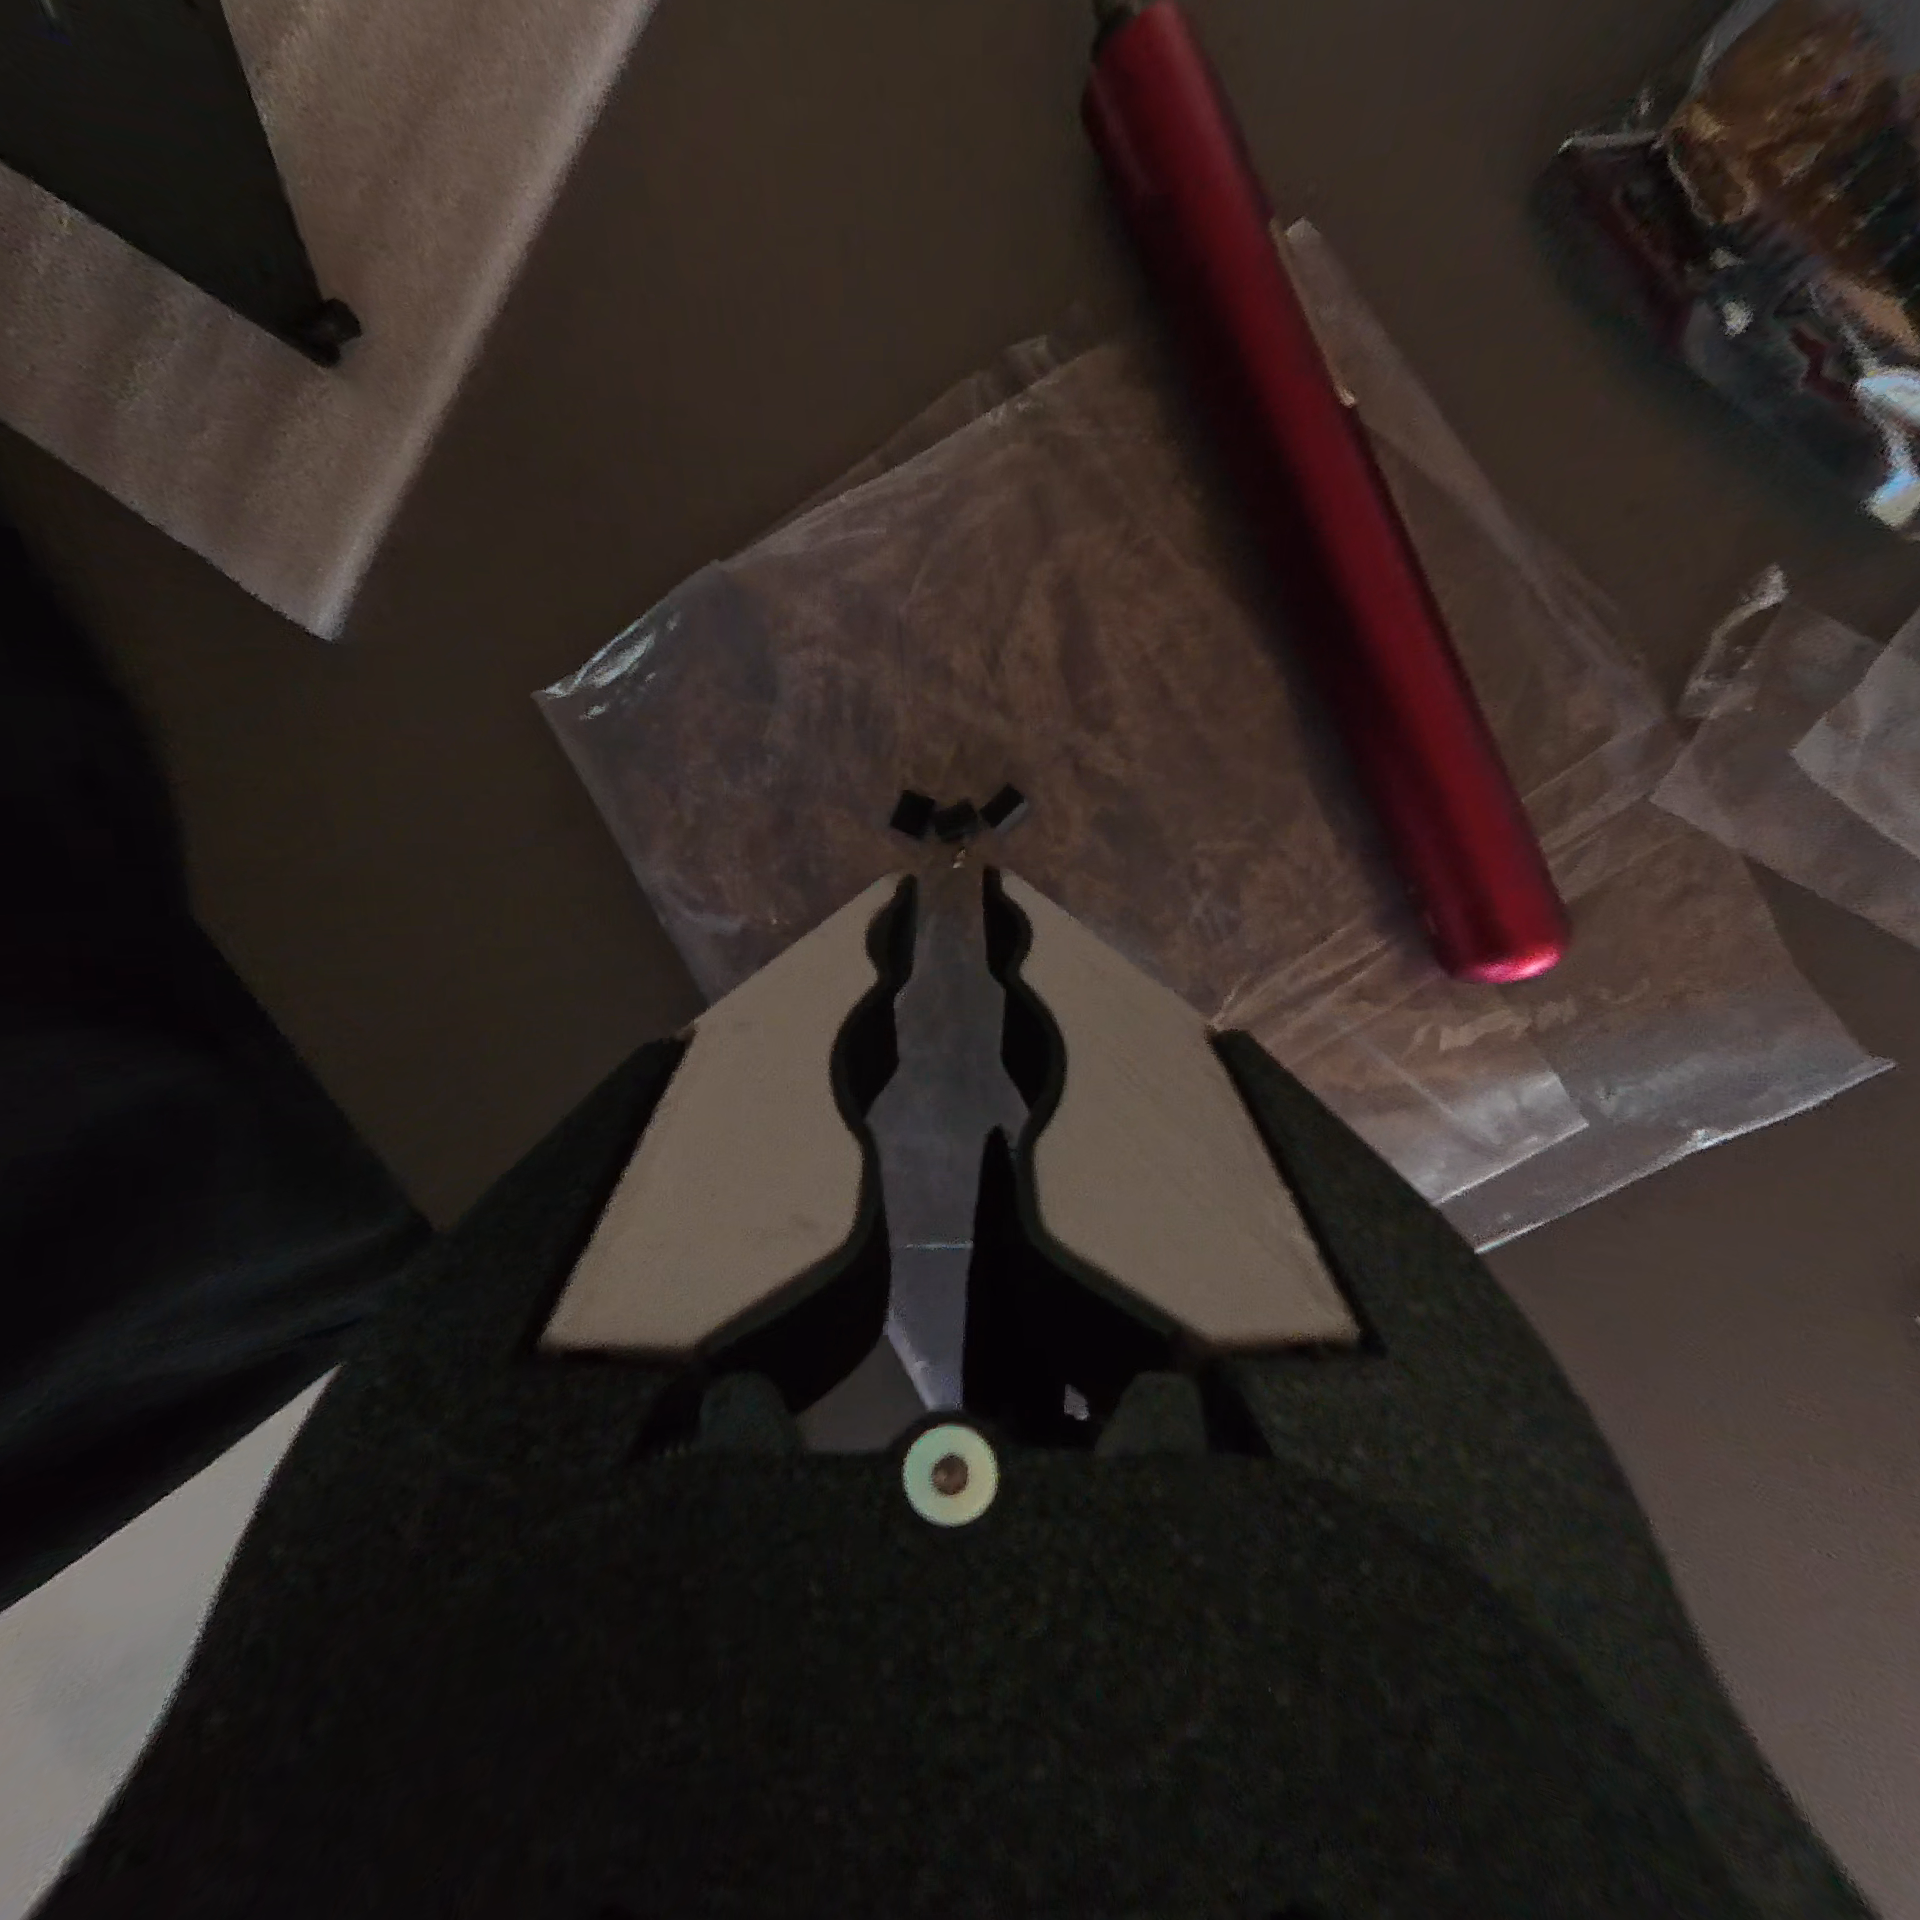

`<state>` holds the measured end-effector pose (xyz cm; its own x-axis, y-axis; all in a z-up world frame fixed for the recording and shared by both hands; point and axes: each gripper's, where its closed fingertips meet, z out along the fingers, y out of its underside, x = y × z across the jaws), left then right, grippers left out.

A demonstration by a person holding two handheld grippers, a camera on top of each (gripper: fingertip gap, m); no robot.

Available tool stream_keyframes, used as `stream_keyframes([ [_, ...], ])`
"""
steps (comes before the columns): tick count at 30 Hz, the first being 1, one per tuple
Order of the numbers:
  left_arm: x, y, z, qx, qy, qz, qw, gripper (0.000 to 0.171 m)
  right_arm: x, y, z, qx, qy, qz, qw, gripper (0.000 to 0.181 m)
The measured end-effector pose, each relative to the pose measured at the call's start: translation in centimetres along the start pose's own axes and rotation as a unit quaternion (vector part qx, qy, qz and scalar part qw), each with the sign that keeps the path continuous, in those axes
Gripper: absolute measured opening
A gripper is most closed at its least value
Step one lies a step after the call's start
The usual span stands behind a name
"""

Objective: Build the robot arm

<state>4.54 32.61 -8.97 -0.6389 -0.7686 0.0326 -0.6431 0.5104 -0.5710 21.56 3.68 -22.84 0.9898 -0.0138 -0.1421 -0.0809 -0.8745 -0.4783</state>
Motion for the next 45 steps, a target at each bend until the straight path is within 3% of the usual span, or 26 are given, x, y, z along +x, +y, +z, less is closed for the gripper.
stream_keyframes([
  [7,0.0,0.0,0.0,0.001,0.001,-0.007,1.0,0.016,1.1,-1.1,0.4,0.011,0.03,-0.004,0.999,0.012],
  [12,0.0,0.0,0.0,-0.001,0.0,-0.009,1.0,0.016,1.1,-1.3,0.5,0.015,0.01,0.024,1.0,0.012],
  [19,0.1,0.1,0.0,0.0,-0.001,-0.012,1.0,0.016,0.3,-1.1,0.2,0.007,-0.008,-0.015,1.0,0.012],
  [22,0.2,0.1,-0.1,0.001,-0.001,-0.013,1.0,0.016,-0.5,-0.7,0.0,-0.005,-0.047,-0.015,0.999,0.013],
  [28,0.3,0.2,-0.1,-0.004,-0.002,-0.011,1.0,0.016,0.1,-2.0,-0.9,0.032,-0.038,-0.133,0.99,0.011],
  [34,0.3,0.2,-0.1,-0.004,-0.003,-0.011,1.0,0.016,0.4,-1.3,0.1,0.017,-0.081,-0.141,0.987,0.01],
  [45,0.2,0.2,-0.1,-0.001,-0.003,-0.017,1.0,0.016,0.5,-1.3,0.9,0.037,-0.027,-0.127,0.991,0.006],
])
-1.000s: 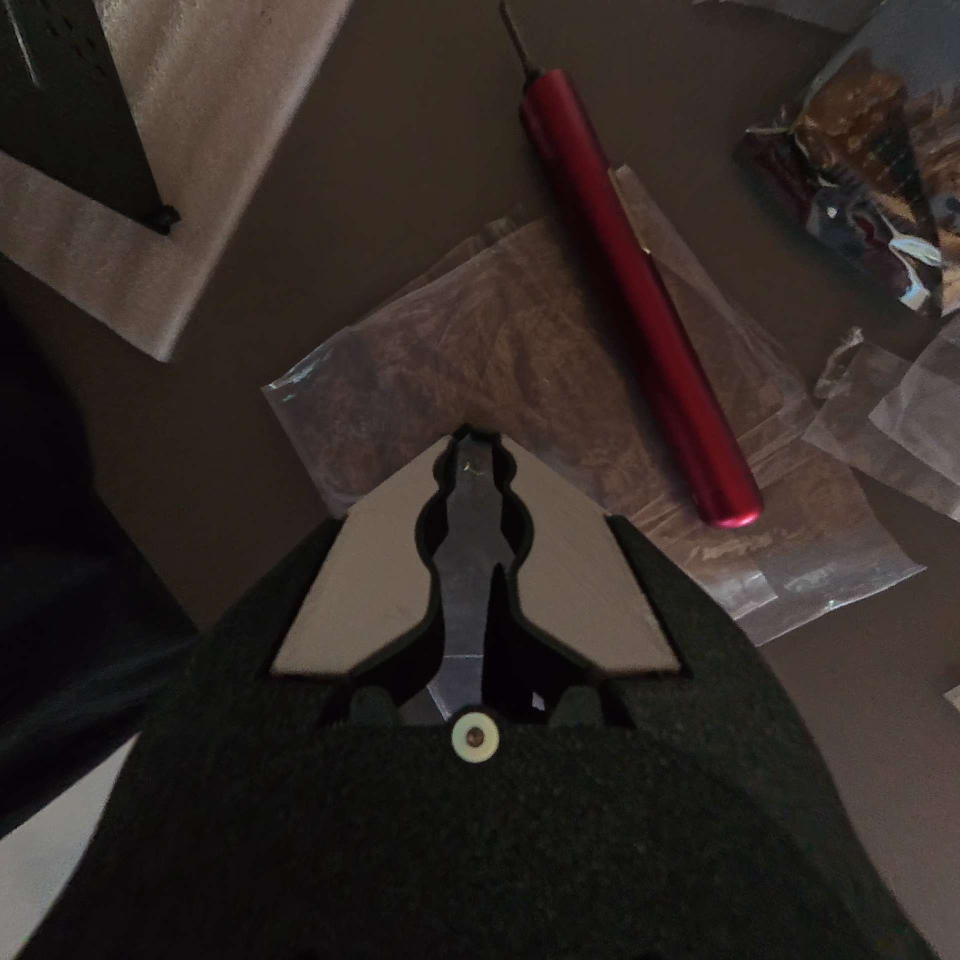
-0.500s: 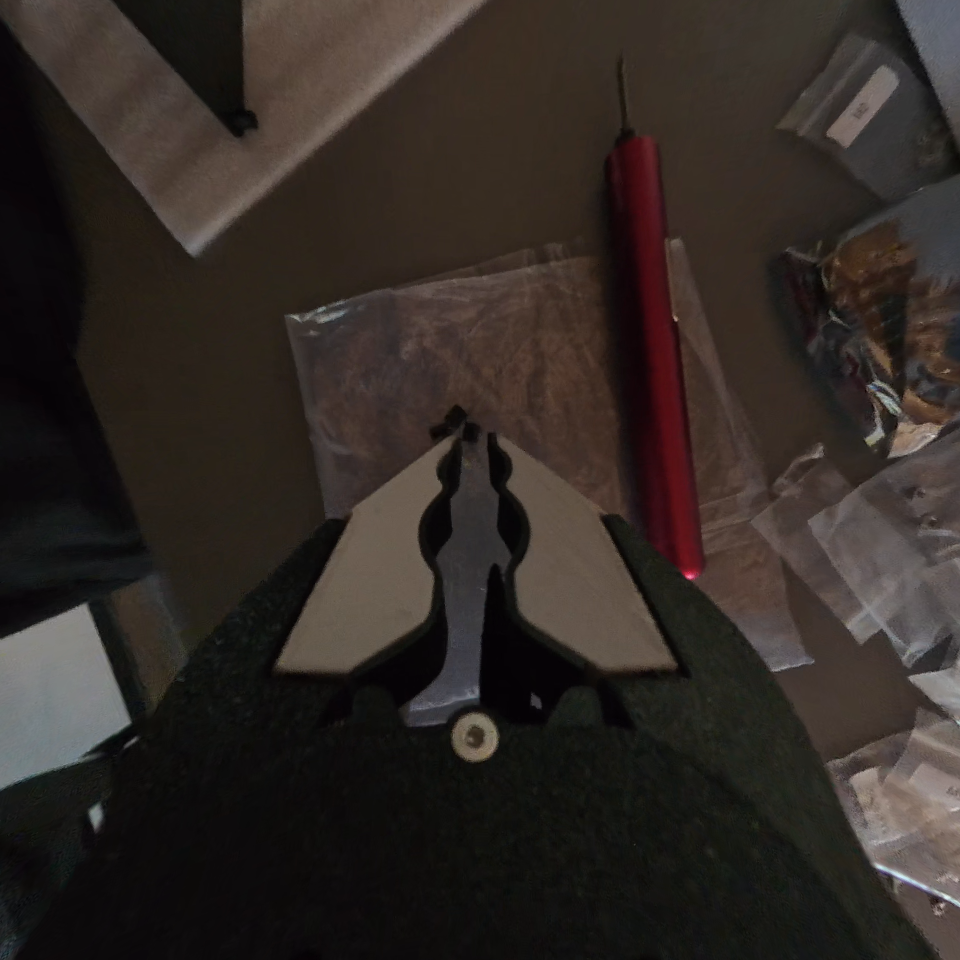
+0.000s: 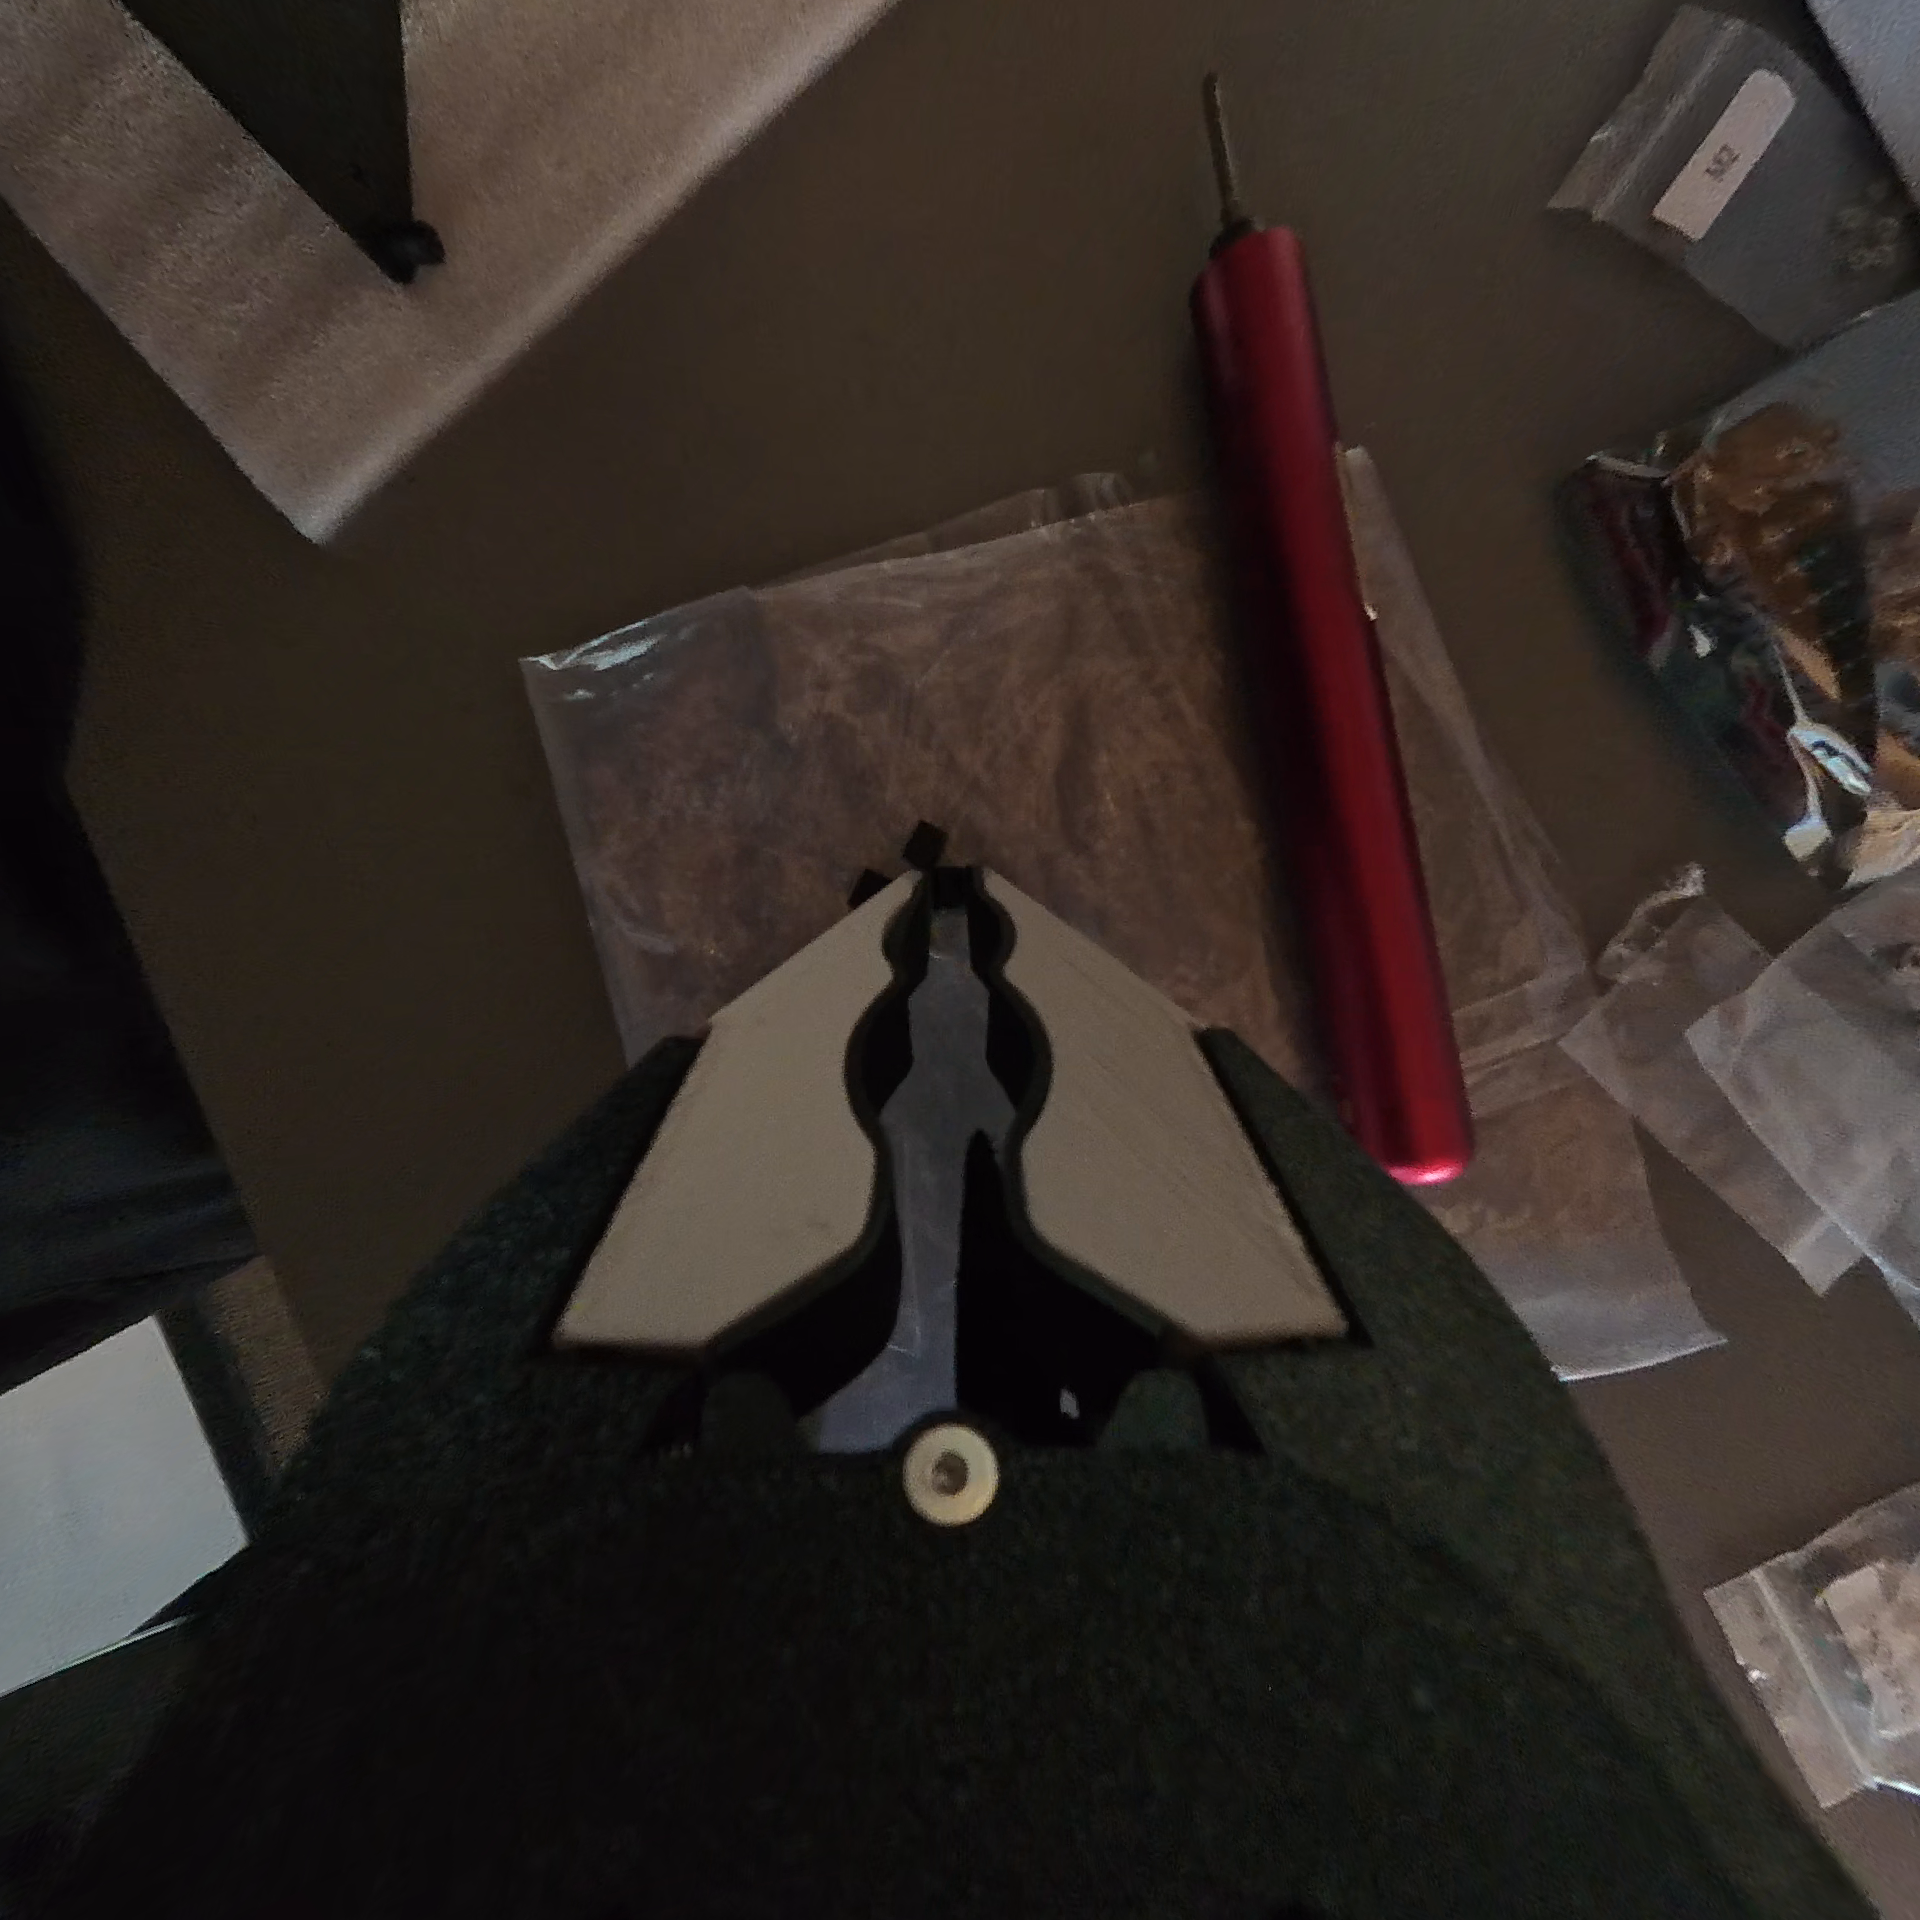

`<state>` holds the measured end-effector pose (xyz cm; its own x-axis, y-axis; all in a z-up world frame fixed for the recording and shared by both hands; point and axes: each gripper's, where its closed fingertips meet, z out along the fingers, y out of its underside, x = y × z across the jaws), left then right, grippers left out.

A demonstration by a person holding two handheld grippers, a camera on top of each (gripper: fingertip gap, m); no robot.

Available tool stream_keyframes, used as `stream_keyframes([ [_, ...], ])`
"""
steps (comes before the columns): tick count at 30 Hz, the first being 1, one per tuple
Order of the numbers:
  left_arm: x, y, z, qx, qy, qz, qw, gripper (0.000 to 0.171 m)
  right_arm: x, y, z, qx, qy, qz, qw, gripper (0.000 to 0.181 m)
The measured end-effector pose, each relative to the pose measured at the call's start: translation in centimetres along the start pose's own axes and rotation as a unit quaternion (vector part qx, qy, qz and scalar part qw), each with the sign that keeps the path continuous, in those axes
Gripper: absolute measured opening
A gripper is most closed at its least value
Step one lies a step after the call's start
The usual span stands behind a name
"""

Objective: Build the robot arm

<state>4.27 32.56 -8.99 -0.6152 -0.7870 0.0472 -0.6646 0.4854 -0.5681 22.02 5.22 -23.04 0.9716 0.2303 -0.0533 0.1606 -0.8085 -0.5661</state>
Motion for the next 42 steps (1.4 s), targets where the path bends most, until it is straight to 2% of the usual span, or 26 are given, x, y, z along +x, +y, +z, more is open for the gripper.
stream_keyframes([
  [2,0.0,0.0,0.0,0.001,0.002,-0.001,1.0,0.016,0.2,-0.3,-0.2,-0.002,0.021,-0.023,1.0,0.006],
  [4,0.0,0.0,0.0,0.0,0.003,-0.001,1.0,0.016,0.5,-2.7,-1.1,0.025,0.056,-0.078,0.995,0.005],
  [7,0.0,0.0,0.0,0.001,0.006,-0.001,1.0,0.016,-0.3,-11.5,-2.4,0.14,0.1,-0.194,0.966,0.005],
  [9,0.0,0.0,0.0,0.003,0.009,-0.004,1.0,0.016,-2.2,-18.2,-2.2,0.219,0.101,-0.288,0.927,0.005],
  [12,0.1,0.0,0.0,0.003,0.013,-0.008,1.0,0.016,-5.7,-26.6,-0.7,0.329,0.066,-0.422,0.843,0.005],
  [15,0.2,0.1,0.0,0.001,0.017,-0.009,1.0,0.016,-8.0,-31.7,2.2,0.38,0.02,-0.468,0.798,0.005],
  [17,0.3,0.1,-0.1,0.001,0.022,-0.014,1.0,0.016,-9.3,-33.7,3.5,0.424,0.007,-0.512,0.748,0.005],
  [19,0.3,0.1,-0.1,0.004,0.027,-0.022,0.999,0.015,-10.3,-34.3,4.8,0.434,0.008,-0.571,0.697,0.005],
  [23,0.0,-0.1,0.0,0.01,0.033,-0.036,0.999,0.016,-10.7,-34.5,5.8,0.444,-0.008,-0.604,0.662,0.004],
  [28,-0.5,-0.5,0.2,0.017,0.035,-0.042,0.998,0.016,-10.7,-34.5,4.9,0.46,-0.003,-0.603,0.651,0.004],
  [35,-0.7,-0.6,0.3,0.019,0.035,-0.044,0.998,0.016,-10.8,-34.4,5.0,0.453,-0.002,-0.603,0.657,0.004],
  [42,-0.7,-0.7,0.3,0.019,0.037,-0.044,0.998,0.016,-10.8,-34.3,5.2,0.444,0.005,-0.625,0.642,0.004],
])
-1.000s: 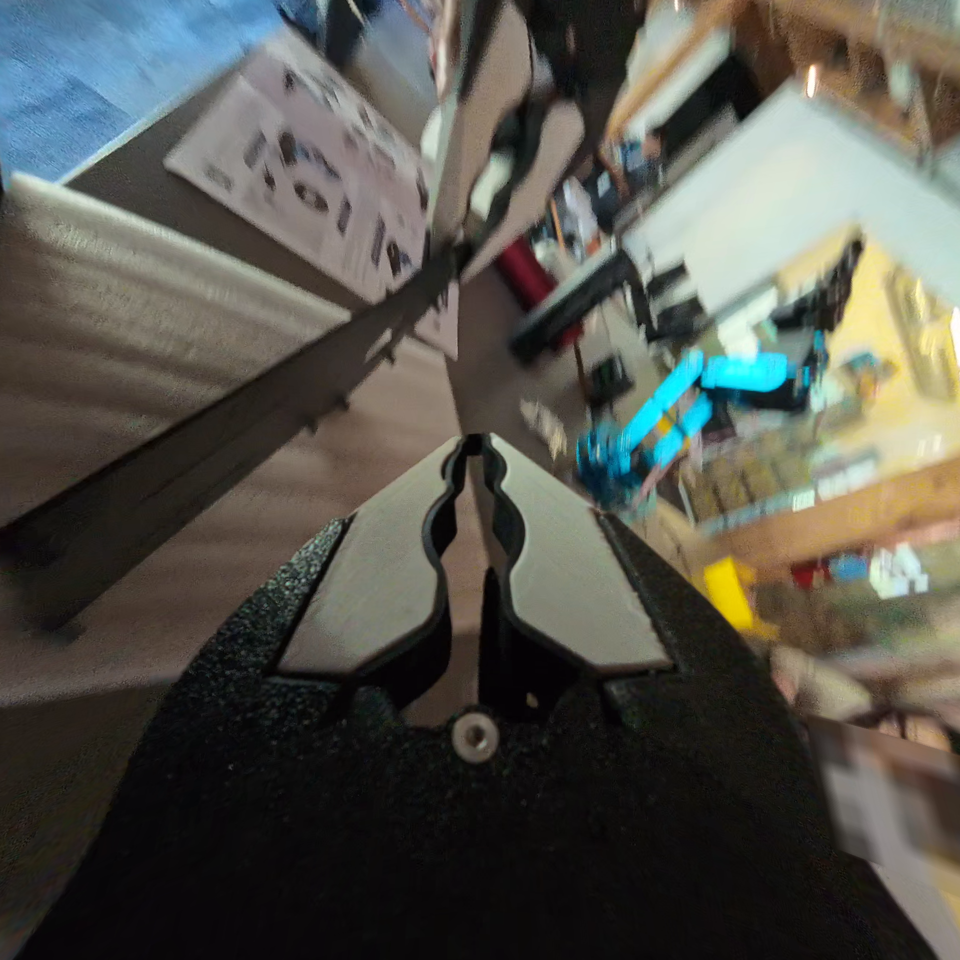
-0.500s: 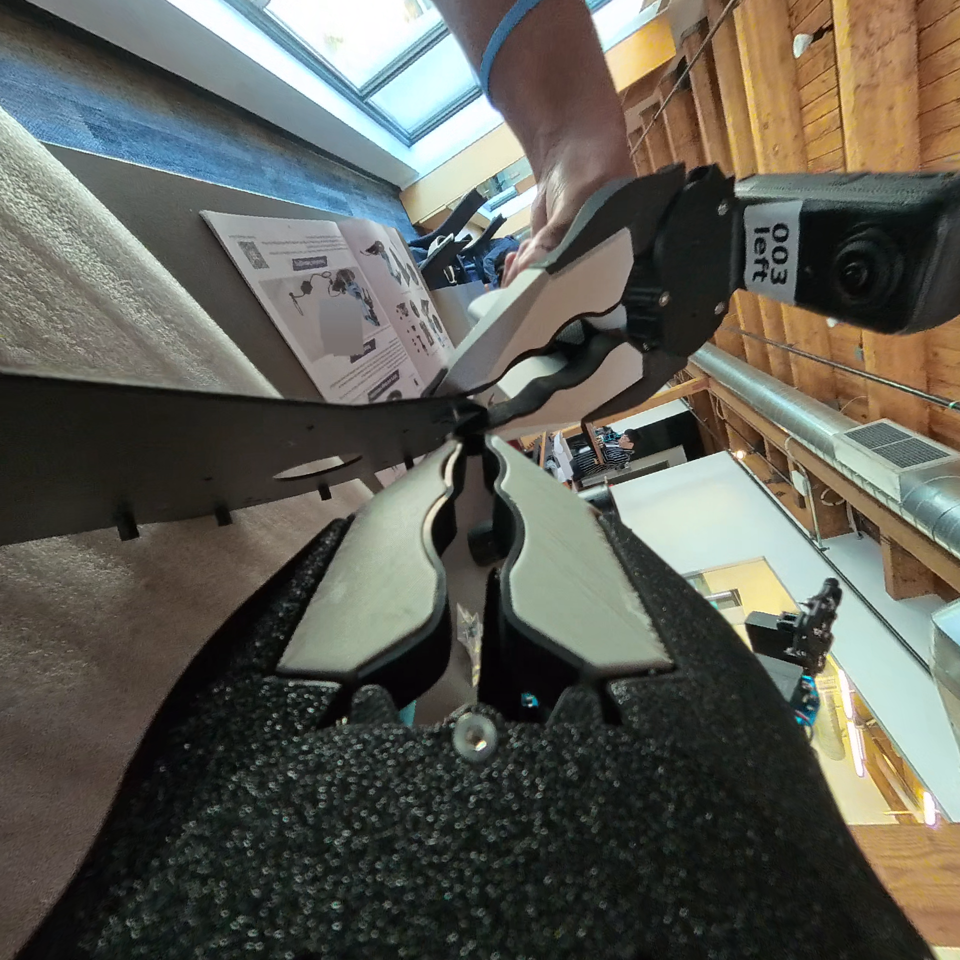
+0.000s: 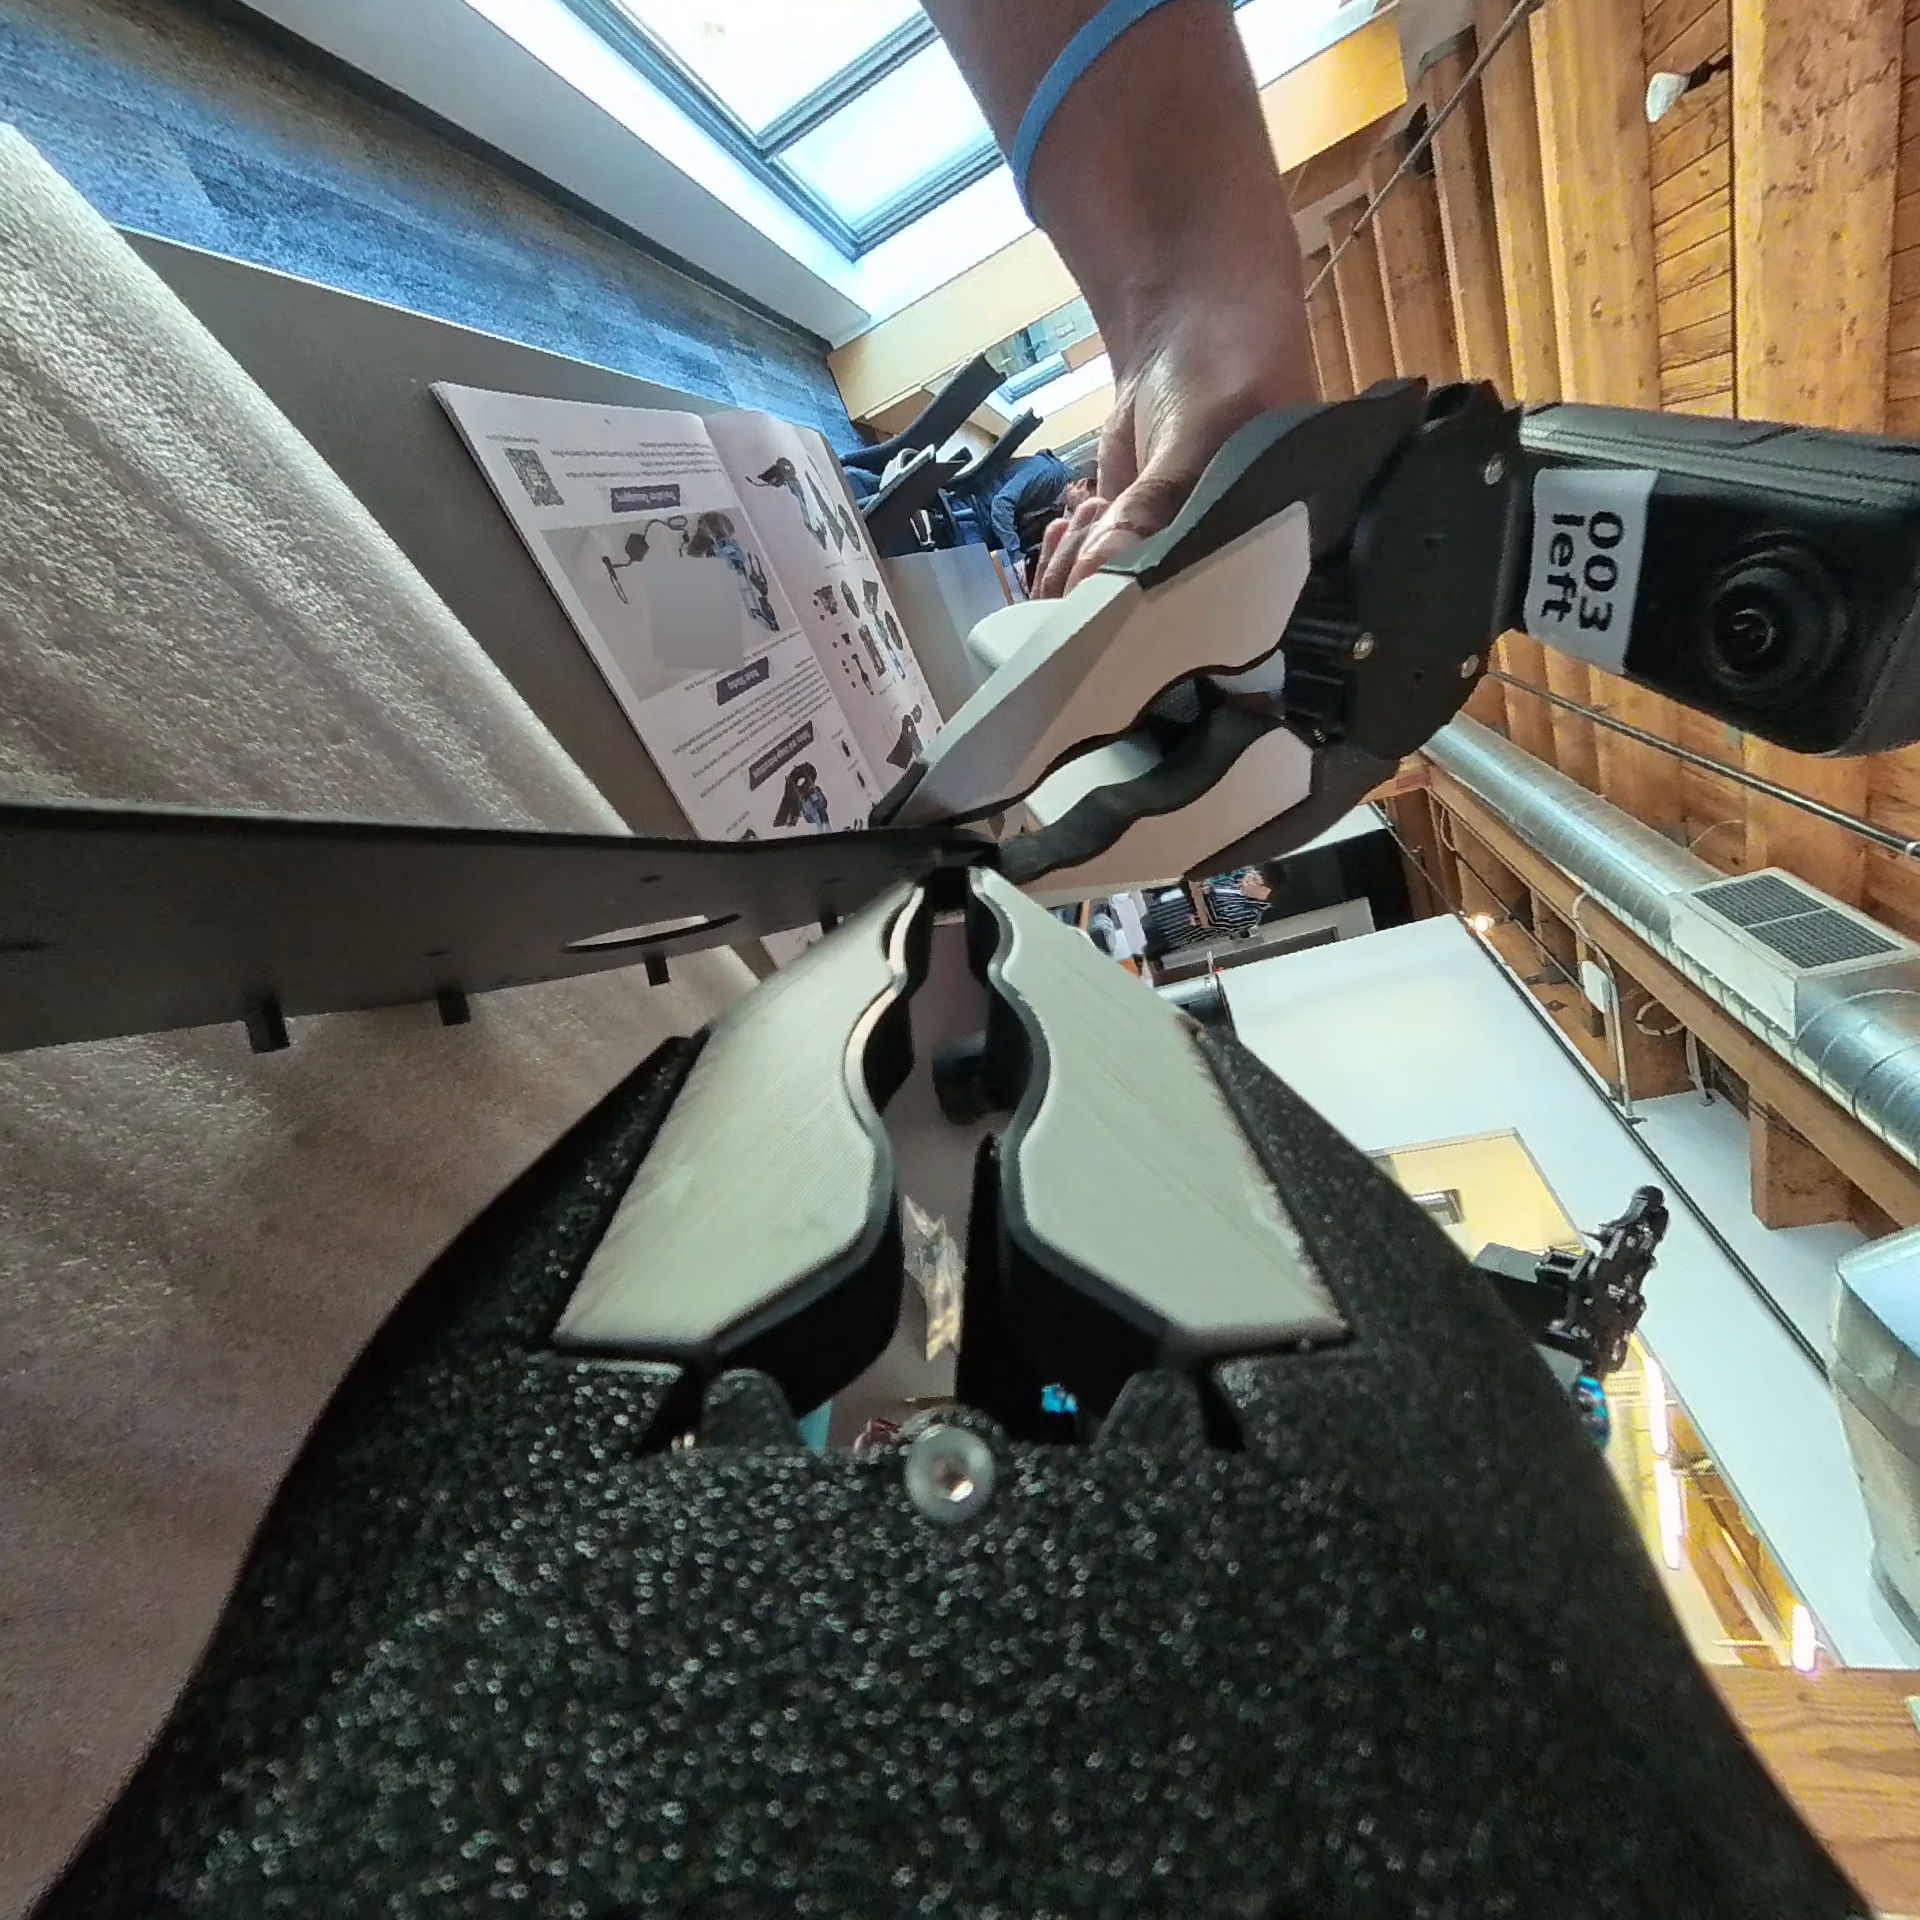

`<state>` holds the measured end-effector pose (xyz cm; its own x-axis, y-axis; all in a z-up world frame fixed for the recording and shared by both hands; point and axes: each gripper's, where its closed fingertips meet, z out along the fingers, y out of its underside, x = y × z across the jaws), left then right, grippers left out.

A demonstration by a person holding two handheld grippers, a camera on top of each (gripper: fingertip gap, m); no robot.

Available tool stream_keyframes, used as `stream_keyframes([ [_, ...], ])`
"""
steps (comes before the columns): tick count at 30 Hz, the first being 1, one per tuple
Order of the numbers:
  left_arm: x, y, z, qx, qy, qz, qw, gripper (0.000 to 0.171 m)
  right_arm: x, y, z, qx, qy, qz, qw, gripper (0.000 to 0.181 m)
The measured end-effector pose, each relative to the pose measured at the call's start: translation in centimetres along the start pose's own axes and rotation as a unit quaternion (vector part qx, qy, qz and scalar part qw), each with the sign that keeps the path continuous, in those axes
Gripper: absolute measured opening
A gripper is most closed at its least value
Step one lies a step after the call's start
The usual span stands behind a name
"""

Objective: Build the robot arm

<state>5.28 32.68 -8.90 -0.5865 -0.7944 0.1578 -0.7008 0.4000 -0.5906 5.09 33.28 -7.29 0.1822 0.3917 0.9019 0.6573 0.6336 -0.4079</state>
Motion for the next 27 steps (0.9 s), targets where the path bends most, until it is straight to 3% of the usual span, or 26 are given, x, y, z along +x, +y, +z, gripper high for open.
stream_keyframes([
  [6,0.05,0.01,-0.02,0.006,0.004,-0.004,1.0,0.015,-0.35,0.06,0.22,-0.004,-0.01,-0.034,0.999,0.003],
  [22,-0.08,-0.09,0.03,0.002,0.003,-0.001,1.0,0.016,-0.14,-0.08,-0.03,-0.001,-0.002,-0.033,0.999,0.003],
  [27,-0.07,-0.07,0.02,0.002,0.007,-0.004,1.0,0.016,-0.2,-0.05,0.15,0.013,-0.031,-0.025,0.999,0.003],
])
